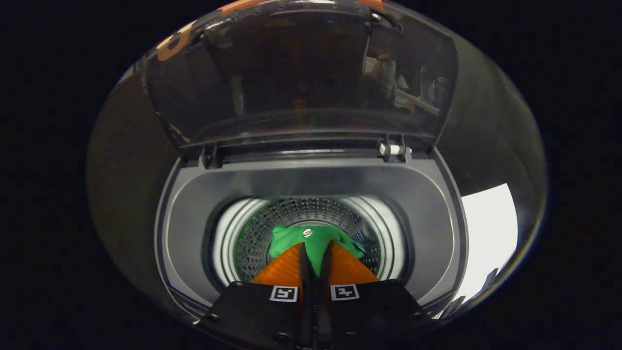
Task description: Put the clothes into the washing machine and then close the washing machine lid.
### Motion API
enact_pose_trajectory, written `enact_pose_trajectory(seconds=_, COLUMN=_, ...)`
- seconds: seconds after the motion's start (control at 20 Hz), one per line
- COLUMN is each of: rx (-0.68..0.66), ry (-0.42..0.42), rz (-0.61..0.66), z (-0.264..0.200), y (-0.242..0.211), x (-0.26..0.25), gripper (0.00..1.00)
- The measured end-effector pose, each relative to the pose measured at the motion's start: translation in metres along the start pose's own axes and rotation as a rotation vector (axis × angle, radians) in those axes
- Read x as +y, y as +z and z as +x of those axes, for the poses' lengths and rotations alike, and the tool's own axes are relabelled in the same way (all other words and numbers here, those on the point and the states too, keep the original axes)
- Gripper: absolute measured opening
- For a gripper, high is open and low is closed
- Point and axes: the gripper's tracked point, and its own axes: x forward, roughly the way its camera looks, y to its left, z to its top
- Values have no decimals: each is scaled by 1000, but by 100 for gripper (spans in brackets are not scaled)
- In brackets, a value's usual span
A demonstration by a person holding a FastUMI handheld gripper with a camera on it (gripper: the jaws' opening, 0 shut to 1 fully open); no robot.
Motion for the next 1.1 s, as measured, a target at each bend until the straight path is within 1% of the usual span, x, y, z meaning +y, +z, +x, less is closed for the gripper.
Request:
enact_pose_trajectory(seconds=0.2, rx=38, ry=0, rz=14, z=5, y=-14, x=-5, gripper=21)
enact_pose_trajectory(seconds=0.25, rx=43, ry=1, rz=16, z=3, y=-16, x=-7, gripper=27)
enact_pose_trajectory(seconds=0.3, rx=29, ry=4, rz=16, z=0, y=-14, x=-7, gripper=27)
enact_pose_trajectory(seconds=0.4, rx=-1, ry=-21, rz=0, z=-5, y=-10, x=-18, gripper=36)
enact_pose_trajectory(seconds=0.7, rx=-18, ry=-31, rz=-9, z=-33, y=-6, x=-32, gripper=67)
enact_pose_trajectory(seconds=1.0, rx=-89, ry=-39, rz=-15, z=-81, y=20, x=-45, gripper=98)
enact_pose_trajectory(seconds=1.1, rx=-125, ry=-41, rz=-30, z=-100, y=33, x=-49, gripper=98)
